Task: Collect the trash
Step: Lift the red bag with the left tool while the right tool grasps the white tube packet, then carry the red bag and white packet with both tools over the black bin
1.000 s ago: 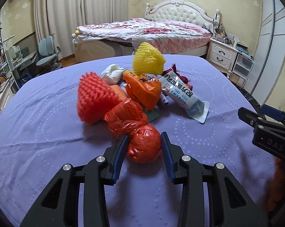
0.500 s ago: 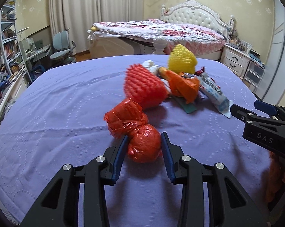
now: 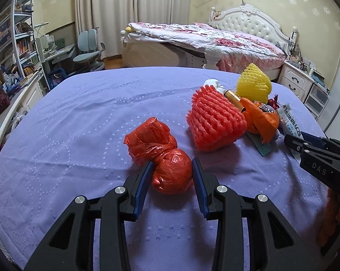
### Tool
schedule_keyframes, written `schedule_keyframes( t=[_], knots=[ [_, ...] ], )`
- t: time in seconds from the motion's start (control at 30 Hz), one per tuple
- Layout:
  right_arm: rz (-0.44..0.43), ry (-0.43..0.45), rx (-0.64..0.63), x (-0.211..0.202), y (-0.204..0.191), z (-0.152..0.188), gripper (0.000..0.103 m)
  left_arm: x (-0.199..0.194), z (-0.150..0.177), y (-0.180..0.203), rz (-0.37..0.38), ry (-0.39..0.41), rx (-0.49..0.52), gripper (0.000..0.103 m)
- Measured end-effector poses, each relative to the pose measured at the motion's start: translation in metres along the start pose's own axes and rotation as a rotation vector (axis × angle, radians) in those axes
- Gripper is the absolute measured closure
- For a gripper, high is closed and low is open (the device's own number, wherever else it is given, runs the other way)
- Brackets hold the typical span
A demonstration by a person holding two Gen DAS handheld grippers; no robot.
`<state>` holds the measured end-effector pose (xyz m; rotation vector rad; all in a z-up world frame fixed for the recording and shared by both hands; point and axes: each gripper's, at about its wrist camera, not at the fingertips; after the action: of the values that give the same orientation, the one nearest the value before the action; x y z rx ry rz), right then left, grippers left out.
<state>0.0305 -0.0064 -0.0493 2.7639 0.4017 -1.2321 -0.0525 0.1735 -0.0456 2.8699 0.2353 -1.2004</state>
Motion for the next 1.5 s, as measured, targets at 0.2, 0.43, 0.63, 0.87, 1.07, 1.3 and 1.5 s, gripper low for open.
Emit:
schedule_keyframes(
  t=[0.2,0.43,0.63,0.87,1.07,1.3,1.5],
  knots=[
    [-0.018,0.006,0.026,-0.008,0.009,0.007,0.076,-0.004,0.000,0.001,0.007,0.019,-0.003,0.065],
    [-0.028,0.016,0.062,-0.018,0.020,0.015,0.077,-0.011,0.000,0.010,0.022,0.038,0.007,0.065],
    [-0.023,0.045,0.094,-0.032,0.035,0.015,0.077,-0.023,-0.002,0.020,0.040,0.067,0.013,0.065],
    [0.006,0.065,0.130,-0.044,0.057,0.017,0.077,-0.036,-0.008,0.041,0.085,0.109,0.049,0.065],
    [0.034,0.078,0.161,-0.050,0.075,0.017,0.077,-0.040,-0.014,0.062,0.119,0.135,0.079,0.065],
    [0.040,0.080,0.178,-0.052,0.082,0.020,0.077,-0.043,-0.013,0.075,0.136,0.144,0.102,0.065],
    [0.039,0.081,0.178,-0.053,0.083,0.020,0.077,-0.045,-0.009,0.080,0.140,0.142,0.114,0.065]
  ],
)
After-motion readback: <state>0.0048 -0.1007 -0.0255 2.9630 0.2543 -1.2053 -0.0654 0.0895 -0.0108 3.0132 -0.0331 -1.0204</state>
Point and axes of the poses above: each gripper's, at about its wrist camera, not at the fingertips, and x roughly the way its jaws point, y to its right, z to its underside, and after that the axes turned 5 degrees about x, right-handed
